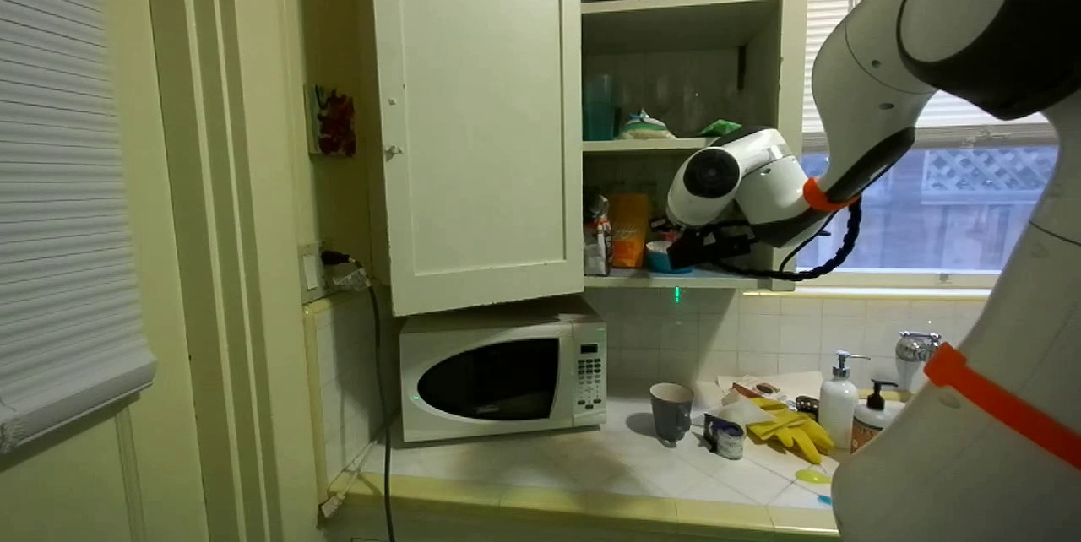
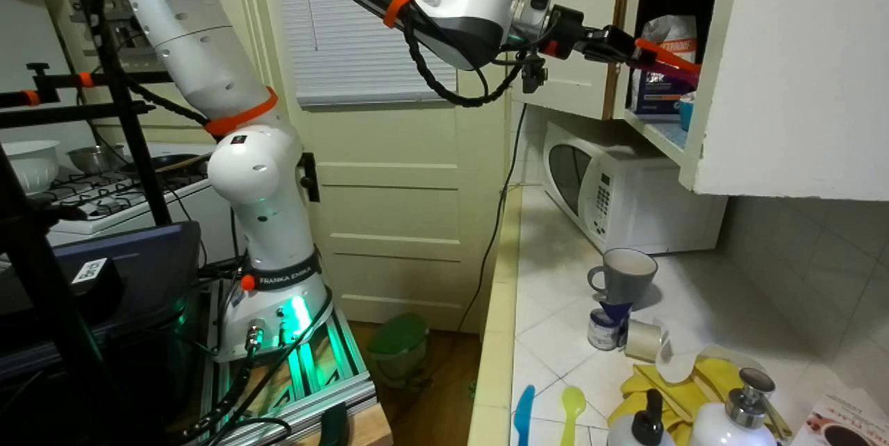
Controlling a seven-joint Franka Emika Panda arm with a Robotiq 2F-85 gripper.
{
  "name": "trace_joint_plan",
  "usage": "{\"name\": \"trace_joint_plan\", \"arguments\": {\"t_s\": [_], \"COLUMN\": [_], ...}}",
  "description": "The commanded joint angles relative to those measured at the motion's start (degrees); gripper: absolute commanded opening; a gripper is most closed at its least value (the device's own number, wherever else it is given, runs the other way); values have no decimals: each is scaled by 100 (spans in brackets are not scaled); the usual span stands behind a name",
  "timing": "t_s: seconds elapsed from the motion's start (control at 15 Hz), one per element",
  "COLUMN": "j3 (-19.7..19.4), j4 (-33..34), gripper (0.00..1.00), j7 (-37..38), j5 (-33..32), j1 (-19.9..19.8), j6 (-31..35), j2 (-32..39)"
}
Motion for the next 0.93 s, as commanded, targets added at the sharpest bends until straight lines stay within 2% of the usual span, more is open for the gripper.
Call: {"name": "trace_joint_plan", "arguments": {"t_s": [0.0,0.87], "j3": [-129,-363], "j4": [285,1215], "gripper": [3,3], "j7": [260,164], "j5": [-108,81], "j1": [51,-26], "j6": [198,742], "j2": [354,1420]}}
